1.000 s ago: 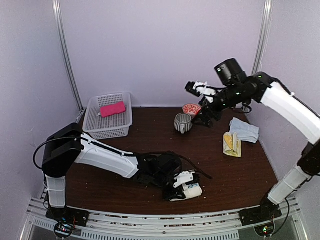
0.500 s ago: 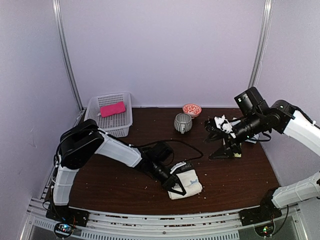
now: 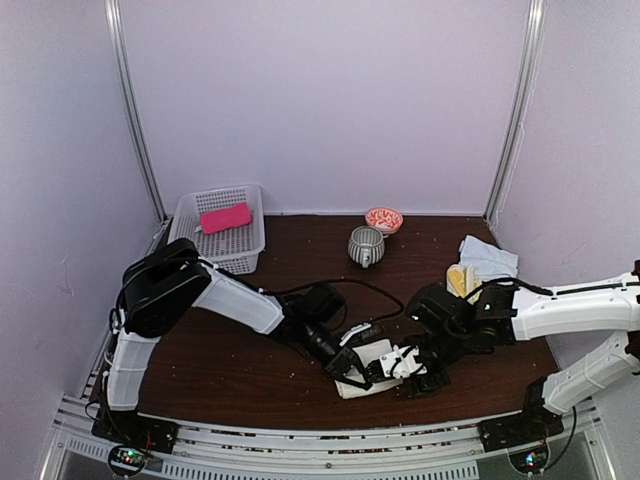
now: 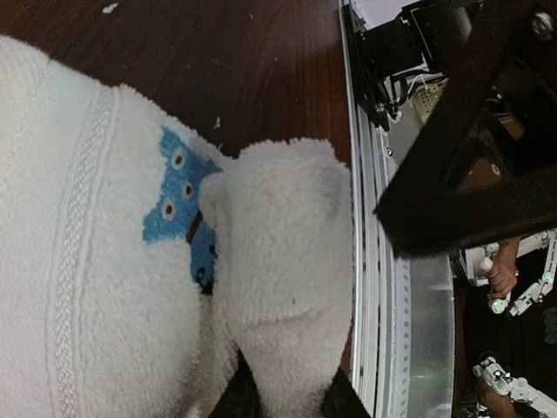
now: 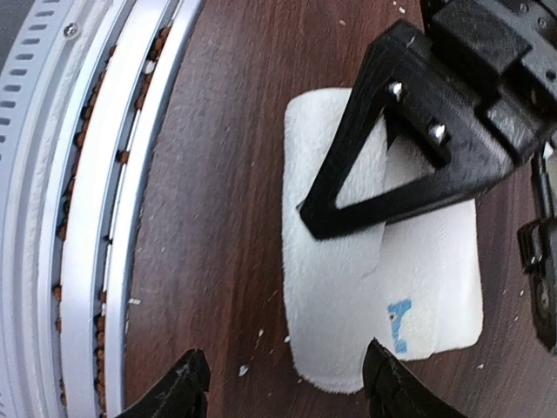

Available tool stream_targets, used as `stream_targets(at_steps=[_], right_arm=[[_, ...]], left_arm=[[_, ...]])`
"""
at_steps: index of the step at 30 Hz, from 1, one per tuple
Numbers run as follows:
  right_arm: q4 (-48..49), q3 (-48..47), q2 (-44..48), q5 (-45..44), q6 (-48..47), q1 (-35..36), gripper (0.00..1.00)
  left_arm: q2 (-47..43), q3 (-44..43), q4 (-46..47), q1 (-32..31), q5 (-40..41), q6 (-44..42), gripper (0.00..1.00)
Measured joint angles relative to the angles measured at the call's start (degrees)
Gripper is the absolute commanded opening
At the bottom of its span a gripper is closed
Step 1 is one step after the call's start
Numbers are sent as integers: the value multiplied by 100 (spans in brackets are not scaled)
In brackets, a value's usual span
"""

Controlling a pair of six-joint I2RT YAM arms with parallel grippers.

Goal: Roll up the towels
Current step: Roll the towel at the center of the board.

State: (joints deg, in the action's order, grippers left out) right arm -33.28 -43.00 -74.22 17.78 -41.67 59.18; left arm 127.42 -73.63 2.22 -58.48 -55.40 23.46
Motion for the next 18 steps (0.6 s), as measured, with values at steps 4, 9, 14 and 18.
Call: stream_targets(at_steps=[4,9,14,18], right_arm=[[702,107,-127,-326,9,280,61],[1145,195,-481,-632,-15,466,58],[1370,348,-682,-820,-74,476,44],[1515,323,-800,-925,-109,476,32]], left_arm=[[2,-26,-72,0,0,-7,20],[22,-79,-157,4,-20,-35,20],[22,-105,-229,17,-13,-109,27],[7,-118,-286,26,-20,-219,36]])
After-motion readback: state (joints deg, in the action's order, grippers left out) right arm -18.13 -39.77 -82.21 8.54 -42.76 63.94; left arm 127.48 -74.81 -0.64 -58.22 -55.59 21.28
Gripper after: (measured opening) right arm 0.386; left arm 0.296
